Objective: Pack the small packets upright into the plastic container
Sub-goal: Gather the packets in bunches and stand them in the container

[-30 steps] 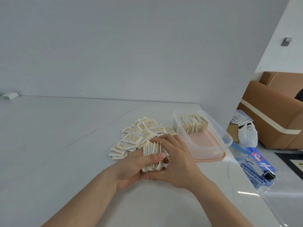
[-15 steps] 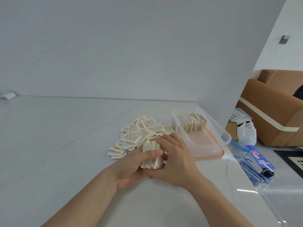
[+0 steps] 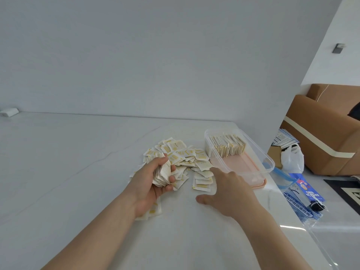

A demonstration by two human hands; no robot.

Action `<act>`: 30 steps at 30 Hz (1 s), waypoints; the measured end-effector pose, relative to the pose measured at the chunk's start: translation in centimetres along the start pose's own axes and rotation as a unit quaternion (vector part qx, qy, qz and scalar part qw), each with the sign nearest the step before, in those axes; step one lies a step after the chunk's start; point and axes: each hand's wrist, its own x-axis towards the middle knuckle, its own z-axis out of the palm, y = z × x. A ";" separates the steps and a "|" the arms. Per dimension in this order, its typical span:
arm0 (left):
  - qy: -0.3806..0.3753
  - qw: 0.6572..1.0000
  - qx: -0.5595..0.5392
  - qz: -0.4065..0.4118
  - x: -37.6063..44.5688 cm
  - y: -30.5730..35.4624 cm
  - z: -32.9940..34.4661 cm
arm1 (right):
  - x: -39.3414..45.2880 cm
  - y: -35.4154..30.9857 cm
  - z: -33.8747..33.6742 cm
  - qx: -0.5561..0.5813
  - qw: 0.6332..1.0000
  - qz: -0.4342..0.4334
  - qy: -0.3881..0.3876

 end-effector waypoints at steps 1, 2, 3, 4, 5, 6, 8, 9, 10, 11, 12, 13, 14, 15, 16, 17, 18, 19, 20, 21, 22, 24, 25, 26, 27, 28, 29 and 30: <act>0.001 1.000 0.002 0.000 0.0 -0.1 0.1 | 0.2 -0.1 0.3 0.007 1.000 0.004 0.002; 0.001 1.000 0.004 0.001 0.1 -0.2 0.1 | 0.3 -0.1 0.6 0.014 1.000 0.007 0.004; 0.002 1.000 0.006 0.001 0.1 -0.2 0.2 | 0.5 -0.1 0.9 0.017 1.000 0.011 0.006; 0.003 1.000 0.005 0.002 0.1 -0.3 0.2 | 0.6 -0.1 1.2 0.019 1.000 0.013 0.010; 0.003 1.000 0.005 0.002 0.1 -0.3 0.2 | 0.8 0.0 1.4 0.020 1.000 0.017 0.014; 0.003 1.000 0.004 0.003 0.1 -0.3 0.3 | 1.0 0.1 1.5 0.022 0.999 0.021 0.018; 0.003 1.000 0.004 0.002 0.0 -0.3 0.3 | 1.4 0.1 1.8 0.017 0.999 0.026 0.028; 0.003 1.000 0.003 0.002 0.0 -0.2 0.3 | 1.6 0.0 1.9 0.006 0.999 0.024 0.037; 0.003 1.000 0.004 0.001 0.0 -0.2 0.2 | 1.9 -0.1 2.1 -0.007 0.999 0.020 0.048; 0.004 1.000 0.005 0.000 0.0 -0.2 0.2 | 2.0 -0.4 2.0 -0.022 0.998 0.014 0.062; 0.005 1.000 0.005 -0.001 0.0 -0.2 0.2 | 2.1 -0.6 2.1 -0.035 0.997 0.006 0.075; 0.006 1.000 0.004 -0.002 0.0 -0.2 0.2 | 2.1 -0.9 2.1 -0.045 0.995 -0.001 0.087; 0.006 1.000 0.004 -0.002 0.0 -0.2 0.2 | 2.1 -1.1 2.1 -0.056 0.994 -0.007 0.096; 0.006 1.000 0.005 -0.001 0.0 -0.2 0.2 | 2.1 -1.4 2.1 -0.075 0.992 -0.011 0.104; 0.006 1.000 0.007 0.001 0.0 -0.2 0.2 | 2.1 -1.7 2.2 -0.091 0.988 -0.019 0.121; 0.007 1.000 0.007 0.001 0.0 -0.2 0.1 | 2.2 -1.9 2.5 -0.105 0.982 -0.031 0.155; 0.007 1.000 0.008 0.000 0.1 -0.3 0.1 | 2.2 -2.0 2.5 -0.127 0.974 -0.042 0.182; 0.007 1.000 0.009 -0.001 0.1 -0.3 0.1 | 2.2 -2.0 2.6 -0.141 0.971 -0.041 0.190; 0.007 1.000 0.010 -0.003 0.2 -0.4 0.1 | 2.3 -1.8 2.8 -0.134 0.968 -0.046 0.207; 0.005 1.000 0.012 -0.005 0.2 -0.4 0.1 | 2.5 -1.7 2.7 -0.109 0.967 -0.044 0.225; 0.003 1.000 0.014 -0.008 0.2 -0.5 0.0 | 2.8 -1.4 2.9 -0.094 0.967 -0.048 0.230; -0.002 1.000 0.019 -0.018 0.2 -0.5 -0.1 | 2.8 -1.6 2.5 -0.101 0.965 -0.052 0.235; -0.006 0.999 0.021 -0.025 0.2 -0.6 -0.1 | 2.8 -1.5 2.5 -0.106 0.964 -0.051 0.238; -0.011 0.999 0.023 -0.034 0.1 -0.6 -0.1 | 2.9 -1.5 2.6 -0.111 0.963 -0.047 0.241; -0.015 0.999 0.025 -0.043 0.0 -0.6 0.1 | 2.9 -1.4 2.6 -0.113 0.963 -0.044 0.241; -0.018 0.998 0.028 -0.052 -0.1 -0.6 0.2 | 2.9 -1.4 2.7 -0.117 0.961 -0.045 0.247; -0.020 0.998 0.029 -0.061 -0.2 -0.6 0.3 | 3.0 -1.3 2.7 -0.118 0.957 -0.050 0.261; -0.022 0.997 0.027 -0.071 -0.3 -0.7 0.4 | 3.0 -1.2 2.8 -0.118 0.952 -0.057 0.276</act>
